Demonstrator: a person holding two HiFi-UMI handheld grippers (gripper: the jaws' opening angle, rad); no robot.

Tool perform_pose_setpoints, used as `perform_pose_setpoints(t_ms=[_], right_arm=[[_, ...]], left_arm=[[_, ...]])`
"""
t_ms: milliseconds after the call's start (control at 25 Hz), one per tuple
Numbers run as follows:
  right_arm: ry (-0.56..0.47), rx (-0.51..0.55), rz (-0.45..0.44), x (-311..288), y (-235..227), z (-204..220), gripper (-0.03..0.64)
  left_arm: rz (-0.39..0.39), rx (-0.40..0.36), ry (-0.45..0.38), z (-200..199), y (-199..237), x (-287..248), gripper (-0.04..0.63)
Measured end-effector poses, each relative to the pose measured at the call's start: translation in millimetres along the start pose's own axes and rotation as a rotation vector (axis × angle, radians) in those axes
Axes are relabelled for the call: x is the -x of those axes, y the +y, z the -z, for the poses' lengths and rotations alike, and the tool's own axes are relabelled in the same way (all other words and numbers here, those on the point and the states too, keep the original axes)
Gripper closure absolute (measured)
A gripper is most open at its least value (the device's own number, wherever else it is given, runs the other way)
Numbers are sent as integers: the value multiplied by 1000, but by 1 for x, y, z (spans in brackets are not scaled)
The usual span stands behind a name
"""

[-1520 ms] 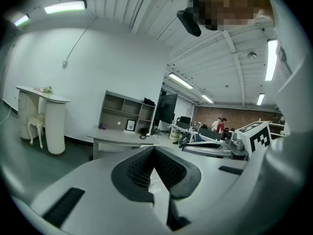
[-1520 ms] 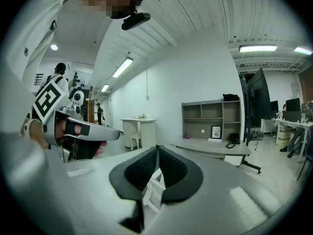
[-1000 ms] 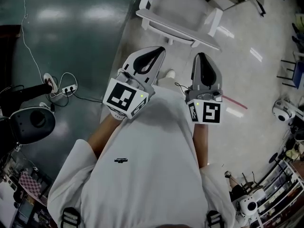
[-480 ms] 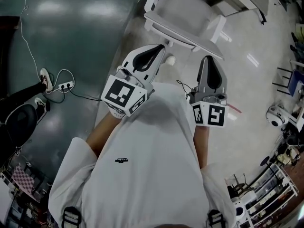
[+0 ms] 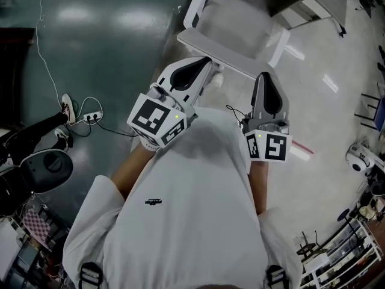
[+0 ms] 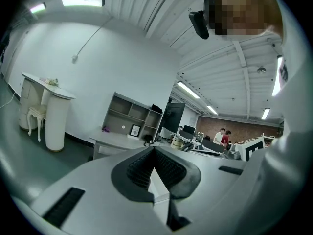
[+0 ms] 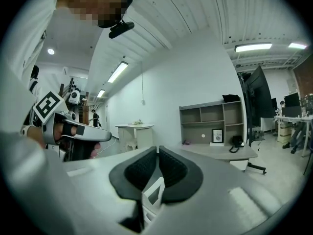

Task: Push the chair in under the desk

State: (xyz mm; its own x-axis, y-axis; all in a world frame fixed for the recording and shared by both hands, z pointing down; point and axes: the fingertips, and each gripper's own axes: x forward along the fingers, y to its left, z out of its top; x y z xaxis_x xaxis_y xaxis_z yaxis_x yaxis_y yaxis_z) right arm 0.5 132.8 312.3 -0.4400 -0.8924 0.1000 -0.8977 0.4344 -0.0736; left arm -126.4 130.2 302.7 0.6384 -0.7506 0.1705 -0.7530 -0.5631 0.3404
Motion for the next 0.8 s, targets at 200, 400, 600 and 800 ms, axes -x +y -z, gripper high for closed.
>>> perform_pose_setpoints(t_ms=[200,400,600,800], right_arm=[[-15,-20,-6,-20,-41,-3,603],[-27,-86,-26,-35,-75,7,603],[-35,-85,-76,-55,-78,5,603],[-34,-92,-75,-61,-88,-1,603]], left_arm=[[-18,-29,19,-10,5,-40,588],[-27,-100,29,-17,2,-79,588],[-38,-138,59,-18,8,-94,588],[-12,-169,114,-14,13,-107,588]])
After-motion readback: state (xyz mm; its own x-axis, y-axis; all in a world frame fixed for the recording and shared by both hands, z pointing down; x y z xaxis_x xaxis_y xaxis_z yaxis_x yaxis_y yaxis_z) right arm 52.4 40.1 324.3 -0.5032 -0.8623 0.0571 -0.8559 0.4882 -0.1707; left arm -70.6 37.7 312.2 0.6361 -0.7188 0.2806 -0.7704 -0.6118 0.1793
